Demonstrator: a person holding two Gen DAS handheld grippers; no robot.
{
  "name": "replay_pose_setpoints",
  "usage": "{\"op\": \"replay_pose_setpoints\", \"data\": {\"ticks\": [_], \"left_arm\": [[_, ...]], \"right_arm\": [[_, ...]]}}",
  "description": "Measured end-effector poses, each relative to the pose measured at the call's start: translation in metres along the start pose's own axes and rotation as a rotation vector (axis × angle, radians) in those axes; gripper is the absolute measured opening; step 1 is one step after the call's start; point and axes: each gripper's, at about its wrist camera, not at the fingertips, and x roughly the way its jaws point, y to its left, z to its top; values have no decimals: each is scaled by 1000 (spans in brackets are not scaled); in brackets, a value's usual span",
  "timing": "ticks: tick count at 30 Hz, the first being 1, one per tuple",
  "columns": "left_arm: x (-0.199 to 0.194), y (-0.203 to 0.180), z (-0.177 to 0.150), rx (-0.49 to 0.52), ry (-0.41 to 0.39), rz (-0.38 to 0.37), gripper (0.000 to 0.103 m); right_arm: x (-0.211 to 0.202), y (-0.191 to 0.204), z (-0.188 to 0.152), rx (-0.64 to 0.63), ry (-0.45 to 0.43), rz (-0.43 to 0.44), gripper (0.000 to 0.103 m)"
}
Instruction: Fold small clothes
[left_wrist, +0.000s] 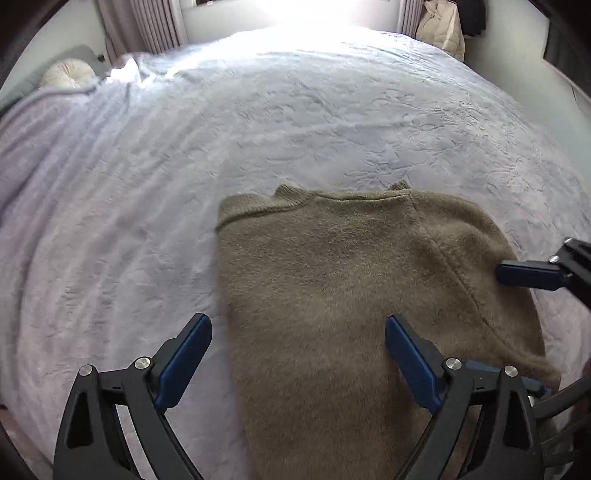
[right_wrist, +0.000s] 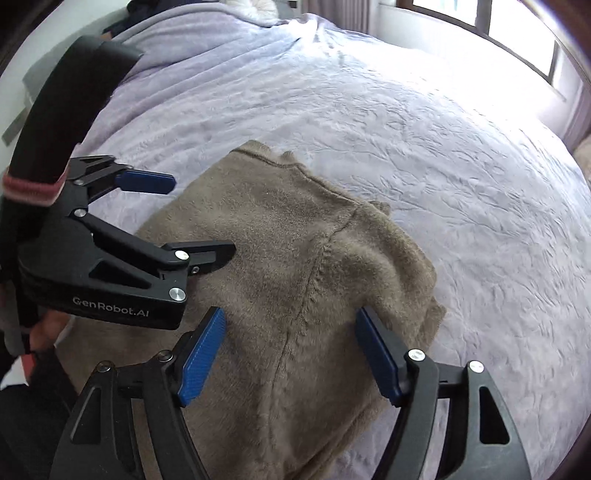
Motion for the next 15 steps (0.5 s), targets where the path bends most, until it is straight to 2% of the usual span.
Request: {"op": "replay_pose_setpoints", "data": {"ticks": [2,8,12,15], "left_arm": [[-13,-4,-9,9,-10,54,96],[-41,-8,-42,-84,-6,81,96],[-53,-12,-58,-119,-19,100,96],[-58,-9,-65,-143,-23,82,96]], "right_arm": [[-14,10,-9,7,6,-57,76],[-50,41,-41,64,27,-118,80],[-56,57,-52,93,36,-149,80],[-58,59,-57,131,44,-160,80]]}}
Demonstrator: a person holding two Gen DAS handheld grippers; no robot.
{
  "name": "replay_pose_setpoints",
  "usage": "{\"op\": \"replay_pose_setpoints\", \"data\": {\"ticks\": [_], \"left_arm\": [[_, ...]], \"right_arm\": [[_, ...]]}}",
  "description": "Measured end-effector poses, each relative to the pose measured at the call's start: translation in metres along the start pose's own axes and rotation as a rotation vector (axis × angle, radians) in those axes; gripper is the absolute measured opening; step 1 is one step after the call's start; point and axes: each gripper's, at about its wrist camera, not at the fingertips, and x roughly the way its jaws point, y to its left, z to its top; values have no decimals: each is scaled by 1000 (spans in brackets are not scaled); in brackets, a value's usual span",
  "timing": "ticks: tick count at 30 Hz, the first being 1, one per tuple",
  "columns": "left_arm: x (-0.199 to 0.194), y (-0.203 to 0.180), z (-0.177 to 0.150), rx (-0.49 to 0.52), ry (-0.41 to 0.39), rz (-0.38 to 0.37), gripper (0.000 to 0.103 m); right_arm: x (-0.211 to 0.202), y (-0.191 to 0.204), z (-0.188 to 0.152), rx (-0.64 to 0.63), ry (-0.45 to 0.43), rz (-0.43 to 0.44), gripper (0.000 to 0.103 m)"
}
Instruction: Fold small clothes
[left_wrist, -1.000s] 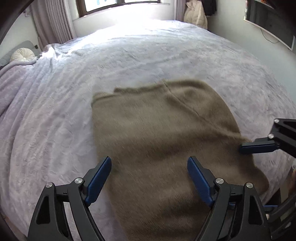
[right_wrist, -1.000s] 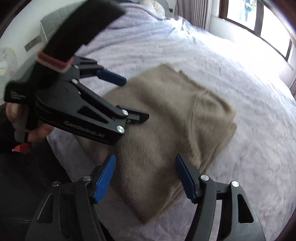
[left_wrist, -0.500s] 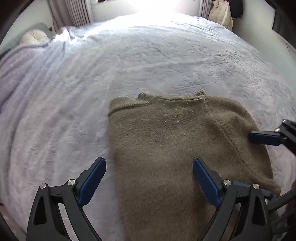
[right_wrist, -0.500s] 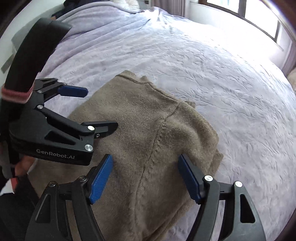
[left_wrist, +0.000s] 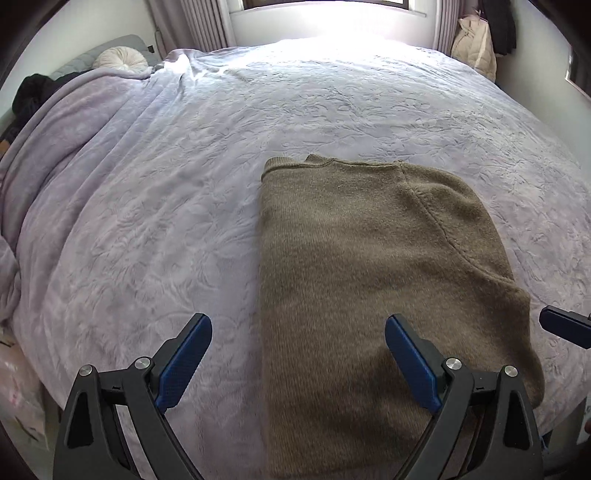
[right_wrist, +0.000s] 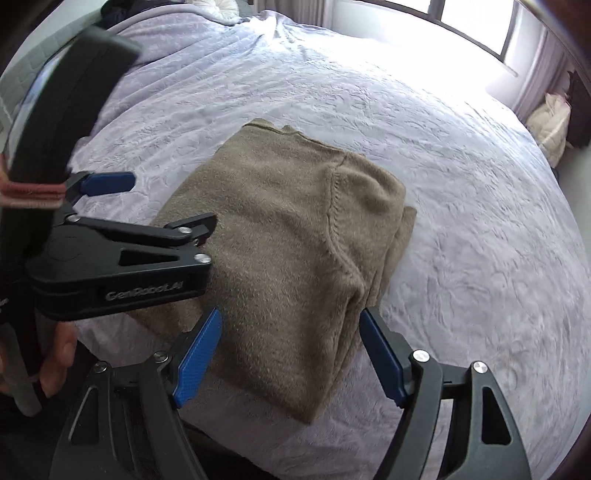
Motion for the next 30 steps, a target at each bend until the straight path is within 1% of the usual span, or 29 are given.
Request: {"op": "replay_pose_setpoints", "data": {"ticks": [1,4,5,6,8,10,12,15,18,22,30], "left_arm": [[-2,2,-2,-12,-4,-16,96],[-6,6,-4,-61,-11,-70,96],[-7,8,-5,-83,-15,-96,96],[-9,10,-7,-98,-29,-102,96],[-14,10,-8,-105,-58,-61,96],[-16,6,-7,-71,-56,-16,96],[-18,7,-8,-76,-46,-2,96],[-23,8,-6,-84,-46,0,96],[-25,9,-6,-81,-37,-3,96],[-29,7,-6,-81,-42,0,96],[-29,13,-4,-96,-31,-18,96]], "right_arm": [[1,1,-1,19,2,-15,80],[2,-1,-4,78,8,-8,80],[2,0,-4,74,21,-19,80],[1,2,-3,64,22,-40,80],[-1,4,-2,66,14,-99,80],[-3,4,-1,81,19,-96,80],[-5,5,0,88,25,-96,80],[-5,11,1,85,34,-131,80],[-3,19,-1,66,47,-121,80],[1,30,-3,36,54,-128,80],[-4,23,-3,61,48,-133,80]]}}
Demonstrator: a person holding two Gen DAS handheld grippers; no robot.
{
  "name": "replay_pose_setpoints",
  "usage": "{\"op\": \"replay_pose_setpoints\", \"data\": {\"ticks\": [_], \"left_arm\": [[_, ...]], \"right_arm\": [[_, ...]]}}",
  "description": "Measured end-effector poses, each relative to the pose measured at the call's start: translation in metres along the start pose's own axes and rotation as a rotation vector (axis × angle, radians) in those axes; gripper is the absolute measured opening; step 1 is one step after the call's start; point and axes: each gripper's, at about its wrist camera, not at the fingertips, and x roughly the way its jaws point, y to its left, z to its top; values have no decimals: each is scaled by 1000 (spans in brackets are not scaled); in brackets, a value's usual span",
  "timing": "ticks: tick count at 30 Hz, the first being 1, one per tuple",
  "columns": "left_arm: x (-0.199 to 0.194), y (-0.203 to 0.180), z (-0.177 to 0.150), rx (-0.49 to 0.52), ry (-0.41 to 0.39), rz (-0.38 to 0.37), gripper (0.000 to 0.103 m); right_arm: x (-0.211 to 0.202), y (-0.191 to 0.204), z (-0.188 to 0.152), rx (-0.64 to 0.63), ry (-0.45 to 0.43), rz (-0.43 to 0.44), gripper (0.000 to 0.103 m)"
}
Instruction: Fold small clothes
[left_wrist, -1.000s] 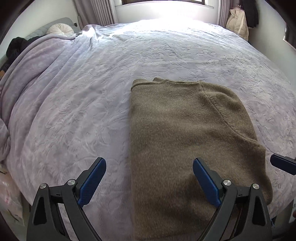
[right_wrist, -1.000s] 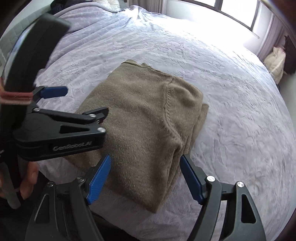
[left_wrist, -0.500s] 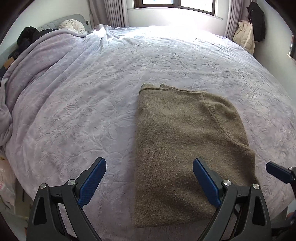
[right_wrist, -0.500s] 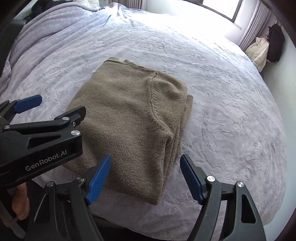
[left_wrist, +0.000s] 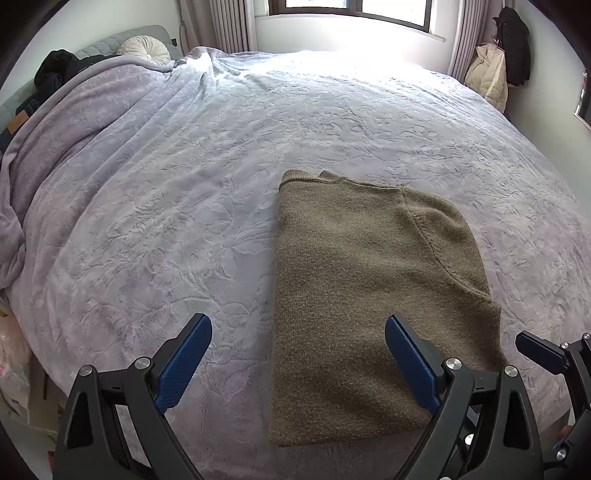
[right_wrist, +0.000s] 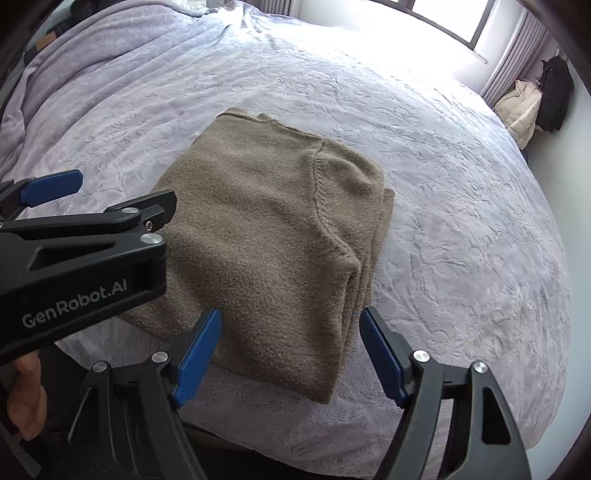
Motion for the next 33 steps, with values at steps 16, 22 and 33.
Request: {"op": "replay_pose_setpoints", "data": {"ticks": [16,22,33], "left_arm": [[1,3,0,1,6,-32,96],[1,0,-1,12,10,-40,96],[6,-3,-2,29,28,-28,96]], "right_arm": [[0,-3,2,2,0,7,80],[-1,-1,2,2,2,3,80],[-1,0,1,2,2,2,80]]}}
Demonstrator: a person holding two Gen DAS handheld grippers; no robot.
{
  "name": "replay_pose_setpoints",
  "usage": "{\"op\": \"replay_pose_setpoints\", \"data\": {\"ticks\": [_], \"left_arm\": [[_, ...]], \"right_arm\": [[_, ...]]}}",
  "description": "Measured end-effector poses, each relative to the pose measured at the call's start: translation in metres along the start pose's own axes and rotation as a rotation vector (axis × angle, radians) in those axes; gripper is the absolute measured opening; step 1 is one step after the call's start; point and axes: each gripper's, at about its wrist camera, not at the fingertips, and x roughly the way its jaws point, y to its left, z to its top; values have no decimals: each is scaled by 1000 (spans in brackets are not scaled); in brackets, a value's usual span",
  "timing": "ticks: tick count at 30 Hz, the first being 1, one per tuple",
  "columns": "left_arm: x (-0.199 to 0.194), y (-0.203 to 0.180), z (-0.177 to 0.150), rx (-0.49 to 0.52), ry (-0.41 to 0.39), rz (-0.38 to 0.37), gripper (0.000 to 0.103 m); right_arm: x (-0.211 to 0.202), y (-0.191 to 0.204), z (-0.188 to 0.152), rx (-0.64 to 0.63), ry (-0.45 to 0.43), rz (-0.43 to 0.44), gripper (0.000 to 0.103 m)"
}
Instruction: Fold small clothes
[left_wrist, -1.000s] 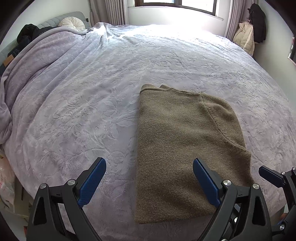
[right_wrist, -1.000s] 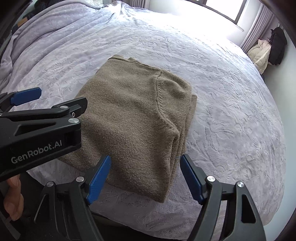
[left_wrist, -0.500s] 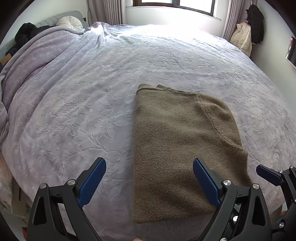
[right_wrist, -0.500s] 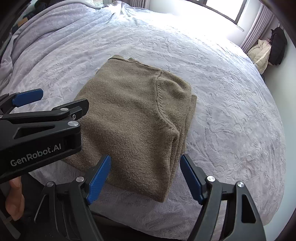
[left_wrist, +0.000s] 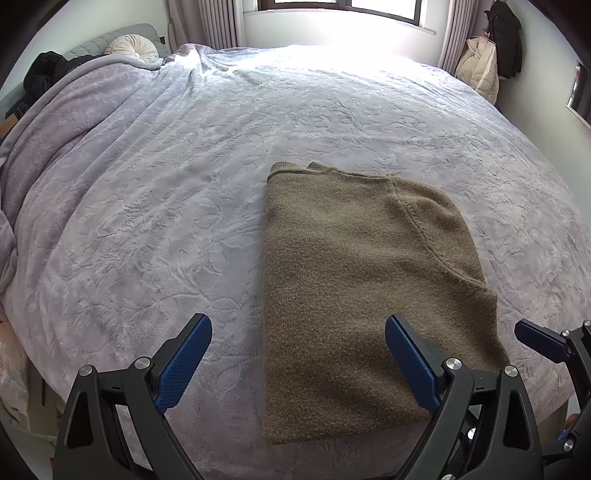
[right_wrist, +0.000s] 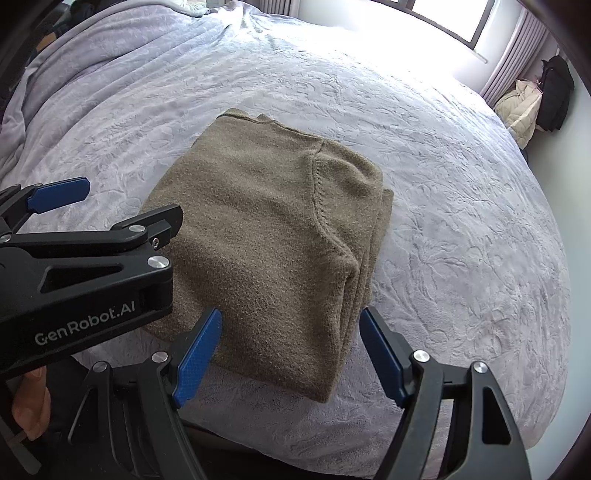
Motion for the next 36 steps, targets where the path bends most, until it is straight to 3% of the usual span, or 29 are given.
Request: {"op": "replay_pose_setpoints", "data": {"ticks": [5,8,13,28,36], "left_arm": [[5,6,0,-23,24,-25,96],[4,13,1,-56,27,-84,96],[0,12,0,-71,-22,61,96],[0,9,-1,-49,-6,68,96],[3,13,-3,-79,25,15,96]], "right_arm": [[0,1,0,0,2,-1,80],[0,1,0,1,1,-1,80],[0,1,0,-2,0,1,80],[-1,3,-1,-1,1,-2,80],[0,3,-2,0,5,-1,80]]}}
